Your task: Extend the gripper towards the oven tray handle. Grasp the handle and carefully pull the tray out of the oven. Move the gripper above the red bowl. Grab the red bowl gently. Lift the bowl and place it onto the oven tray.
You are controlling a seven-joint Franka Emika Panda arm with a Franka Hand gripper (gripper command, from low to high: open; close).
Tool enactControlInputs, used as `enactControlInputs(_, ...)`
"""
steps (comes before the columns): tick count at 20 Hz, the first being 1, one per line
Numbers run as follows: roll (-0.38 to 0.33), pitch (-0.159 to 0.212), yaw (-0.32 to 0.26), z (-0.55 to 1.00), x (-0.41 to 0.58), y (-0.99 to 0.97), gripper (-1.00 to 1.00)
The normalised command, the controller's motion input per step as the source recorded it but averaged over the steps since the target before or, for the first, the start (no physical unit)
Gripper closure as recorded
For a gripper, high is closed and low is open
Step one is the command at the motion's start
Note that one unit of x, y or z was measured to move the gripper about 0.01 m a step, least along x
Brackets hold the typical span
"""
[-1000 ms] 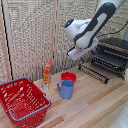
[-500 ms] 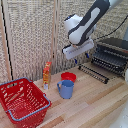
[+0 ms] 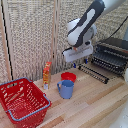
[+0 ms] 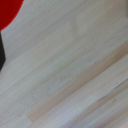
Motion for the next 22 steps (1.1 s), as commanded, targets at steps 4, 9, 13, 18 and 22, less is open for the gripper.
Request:
enactControlInputs(4, 0.001, -0.05, 0.0, -0.43, 0.0, -0.13, -1.0)
enactControlInputs(9, -0.001, -0.1, -0.054, -0.38, 0.039, -0.05, -1.0)
enactControlInputs(13, -0.009, -0.128, -0.182, -0.36, 0.03, 0.0, -1.0)
enactControlInputs(18, 0.034, -0.037, -0.189, -0.26, 0.001, 0.0, 1.0)
enactControlInputs(22, 0.061, 0.0, -0.042, -0.1, 0.0, 0.0, 1.0)
